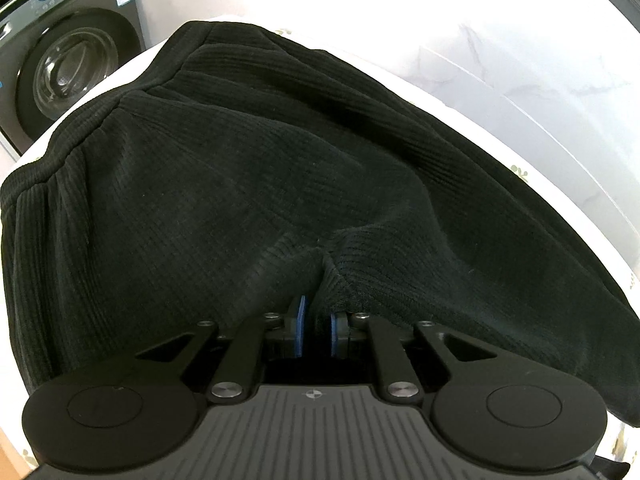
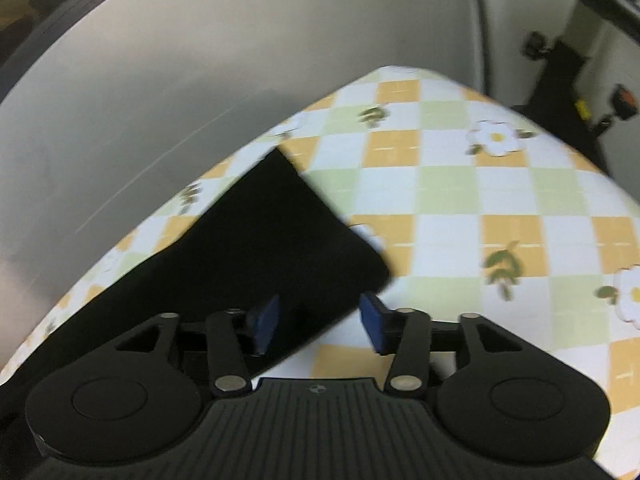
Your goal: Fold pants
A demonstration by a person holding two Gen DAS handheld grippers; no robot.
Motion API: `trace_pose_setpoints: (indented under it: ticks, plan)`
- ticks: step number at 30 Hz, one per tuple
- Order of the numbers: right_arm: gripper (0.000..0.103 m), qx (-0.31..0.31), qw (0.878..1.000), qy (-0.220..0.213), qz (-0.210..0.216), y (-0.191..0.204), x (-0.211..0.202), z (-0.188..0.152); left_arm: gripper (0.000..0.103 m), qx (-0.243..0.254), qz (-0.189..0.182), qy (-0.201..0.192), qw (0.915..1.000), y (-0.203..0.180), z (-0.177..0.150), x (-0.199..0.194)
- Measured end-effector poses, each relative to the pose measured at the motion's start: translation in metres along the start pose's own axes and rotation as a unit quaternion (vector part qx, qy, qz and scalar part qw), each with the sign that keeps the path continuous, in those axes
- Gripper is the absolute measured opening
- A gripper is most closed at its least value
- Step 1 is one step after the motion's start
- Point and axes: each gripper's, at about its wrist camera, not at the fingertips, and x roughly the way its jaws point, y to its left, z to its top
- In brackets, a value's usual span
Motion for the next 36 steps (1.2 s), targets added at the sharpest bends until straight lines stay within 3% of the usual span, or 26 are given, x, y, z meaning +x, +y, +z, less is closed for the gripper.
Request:
trace_pose_setpoints:
  ticks: [4, 10, 11, 12, 14, 15, 22, 24, 31, 36]
  plan:
    - [0.064, -0.028, 0.999, 0.020, 0.002, 0.025, 0.016, 0.003, 0.013, 0.000, -0.002, 0.000, 1.0000, -0.002, -0.001, 0.003]
    - [0.064, -0.095, 0.992, 0.051, -0.061, 0.056, 0.054, 0.000, 0.013, 0.002, -0.008, -0.005, 1.0000, 0.001, -0.003, 0.003]
    - [0.056, -0.105, 0.991, 0.054, -0.071, 0.059, 0.058, -0.003, 0.013, 0.002, -0.009, -0.006, 0.9999, 0.002, -0.004, 0.003]
    - [0.041, -0.115, 0.989, 0.050, -0.081, 0.062, 0.060, -0.005, 0.013, 0.001, -0.010, -0.006, 0.9999, 0.002, -0.004, 0.003]
    - [0.003, -0.139, 0.986, 0.041, -0.080, 0.068, 0.059, -0.010, 0.013, -0.002, -0.015, -0.006, 0.9999, 0.004, -0.004, 0.002]
    - [0.001, -0.139, 0.986, 0.040, -0.082, 0.069, 0.058, -0.010, 0.013, -0.003, -0.015, -0.006, 0.9999, 0.005, -0.003, 0.002]
    - [0.000, -0.094, 0.994, -0.054, -0.029, 0.052, -0.011, -0.010, 0.013, -0.003, -0.026, -0.003, 0.9996, 0.009, -0.001, -0.001]
    - [0.000, -0.091, 0.993, -0.073, -0.031, 0.044, -0.032, -0.016, 0.013, 0.000, -0.026, 0.000, 0.9997, 0.011, -0.001, -0.001]
    - [0.000, -0.058, 0.997, -0.001, -0.048, -0.002, -0.031, -0.046, 0.013, 0.008, -0.024, 0.015, 0.9996, 0.015, -0.004, 0.004]
    - [0.004, -0.057, 0.998, -0.002, -0.021, 0.001, -0.033, -0.042, 0.013, 0.021, -0.014, 0.012, 0.9996, 0.010, -0.005, 0.005]
